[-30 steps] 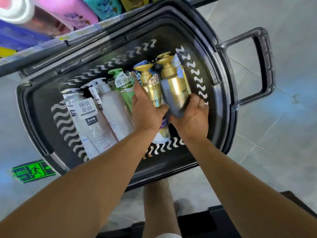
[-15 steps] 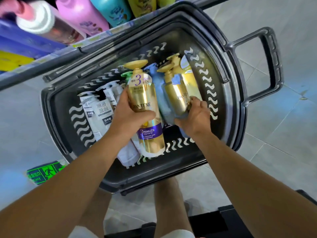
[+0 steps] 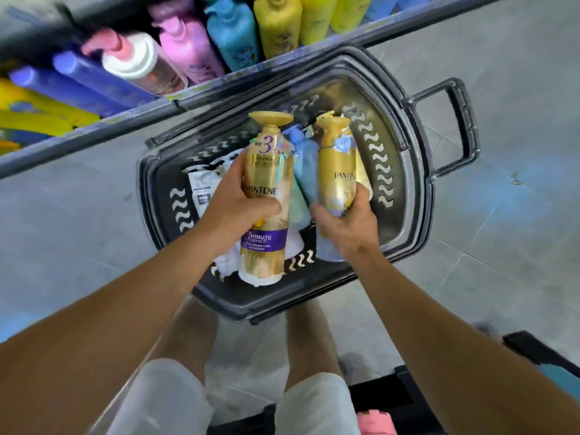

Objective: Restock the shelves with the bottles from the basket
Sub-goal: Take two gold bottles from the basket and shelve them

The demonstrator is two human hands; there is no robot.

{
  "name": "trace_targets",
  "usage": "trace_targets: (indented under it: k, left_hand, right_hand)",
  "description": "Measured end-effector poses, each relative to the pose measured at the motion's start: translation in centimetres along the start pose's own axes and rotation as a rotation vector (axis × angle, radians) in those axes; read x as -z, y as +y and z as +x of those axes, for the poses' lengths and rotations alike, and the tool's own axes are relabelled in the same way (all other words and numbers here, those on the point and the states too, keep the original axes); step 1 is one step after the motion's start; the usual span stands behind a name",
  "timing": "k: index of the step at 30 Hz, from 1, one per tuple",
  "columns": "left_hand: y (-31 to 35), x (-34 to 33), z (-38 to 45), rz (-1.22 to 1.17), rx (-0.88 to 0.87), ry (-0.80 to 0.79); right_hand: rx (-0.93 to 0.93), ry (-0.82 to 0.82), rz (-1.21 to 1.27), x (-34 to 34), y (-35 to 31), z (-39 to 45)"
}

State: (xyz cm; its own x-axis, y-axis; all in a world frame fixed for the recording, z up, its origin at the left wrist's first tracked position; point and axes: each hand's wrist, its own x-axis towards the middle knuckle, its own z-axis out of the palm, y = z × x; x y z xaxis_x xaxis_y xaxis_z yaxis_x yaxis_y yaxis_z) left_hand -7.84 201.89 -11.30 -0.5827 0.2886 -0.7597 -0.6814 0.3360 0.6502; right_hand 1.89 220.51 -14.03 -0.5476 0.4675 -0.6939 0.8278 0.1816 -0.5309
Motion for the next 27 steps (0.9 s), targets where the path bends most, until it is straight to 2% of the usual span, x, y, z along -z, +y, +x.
trace_targets:
  k: [6,16,21,27]
  left_hand:
    - [6.7,4.6,-6.6,0.020,-0.108,-0.014]
    - [15.5,16.0,-23.4,0.259,-0.426,0.141]
    - [16.3,21.6,-32.0,0.257,-0.543,0.204]
    - [13.5,28.2,-42.2,0.204,-0.645,0.315]
  right_hand:
    - [0.087,0.133,0.196,0.3,-7.5,-8.6]
    - [0.273,0.140,0.344,-1.1,-20.0,-25.6]
    - [0.469,0.137,0.286,-2.4,-24.3,-33.8]
    - [0.621,0.085,0.206,-6.2,-26.9,-43.4]
